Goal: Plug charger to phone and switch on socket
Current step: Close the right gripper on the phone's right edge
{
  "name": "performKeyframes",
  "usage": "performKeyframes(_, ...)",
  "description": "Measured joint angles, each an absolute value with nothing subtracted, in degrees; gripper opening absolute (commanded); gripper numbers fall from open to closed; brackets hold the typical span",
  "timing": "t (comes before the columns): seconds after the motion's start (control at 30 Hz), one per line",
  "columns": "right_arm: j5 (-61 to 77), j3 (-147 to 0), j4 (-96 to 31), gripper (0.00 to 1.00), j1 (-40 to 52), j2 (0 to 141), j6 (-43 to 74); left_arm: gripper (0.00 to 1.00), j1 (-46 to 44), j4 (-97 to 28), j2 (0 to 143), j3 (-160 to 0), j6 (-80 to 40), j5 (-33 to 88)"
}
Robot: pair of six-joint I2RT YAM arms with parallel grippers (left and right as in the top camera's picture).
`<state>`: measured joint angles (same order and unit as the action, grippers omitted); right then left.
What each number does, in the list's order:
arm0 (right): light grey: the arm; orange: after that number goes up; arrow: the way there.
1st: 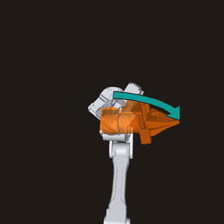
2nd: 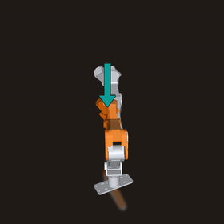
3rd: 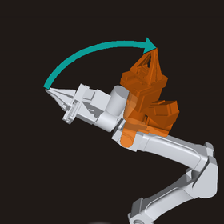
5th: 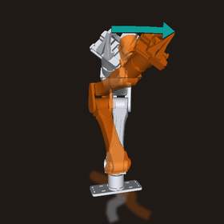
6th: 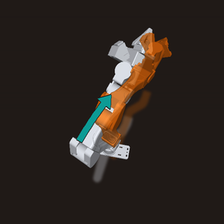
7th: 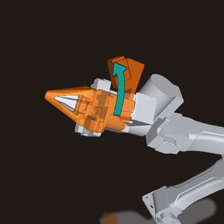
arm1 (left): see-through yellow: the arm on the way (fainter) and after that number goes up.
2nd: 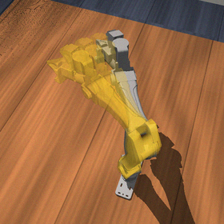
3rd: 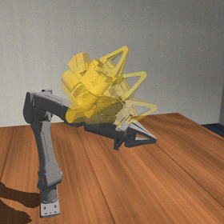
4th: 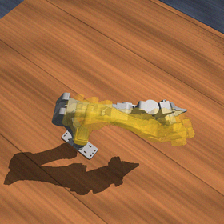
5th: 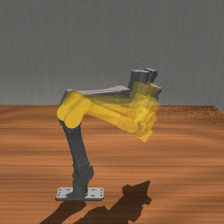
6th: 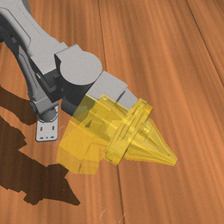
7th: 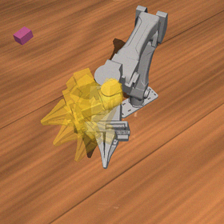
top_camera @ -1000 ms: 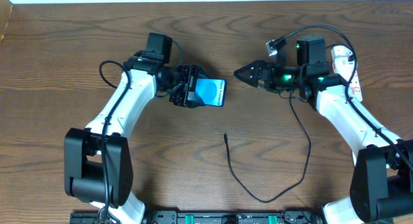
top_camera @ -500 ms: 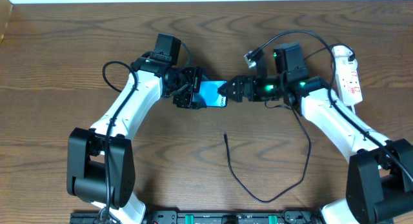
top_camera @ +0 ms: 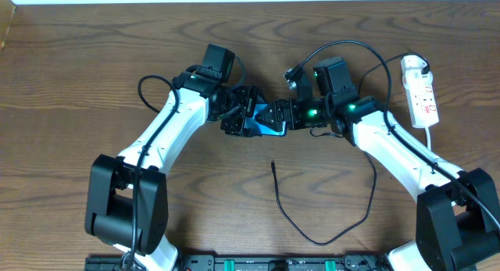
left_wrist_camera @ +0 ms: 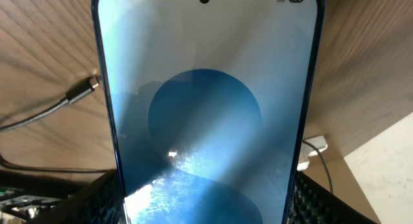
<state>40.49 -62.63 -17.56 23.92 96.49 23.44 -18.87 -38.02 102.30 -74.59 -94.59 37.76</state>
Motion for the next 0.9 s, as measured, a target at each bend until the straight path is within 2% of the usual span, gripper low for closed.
performKeyframes(0.07,40.23,-62.63,-17.54,0.8,23.92,96.49,23.4,0.07,-18.94,-37.28,102.3,-74.59,-94.63,38.65)
performKeyframes(0.37,38.92,-62.63,-17.56,0.57,24.21,96.49,23.62,0.07,-18.98,-37.04,102.3,-74.59,-94.72,40.32)
performKeyframes(0.77,37.45,-62.63,-17.56,0.4,24.99,96.49,25.08,0.08,-18.98,-37.04,102.3,-74.59,-94.72,40.38)
performKeyframes(0.9,36.93,-62.63,-17.56,0.38,25.17,96.49,25.19,0.07,-18.98,-37.04,102.3,-74.59,-94.72,40.38)
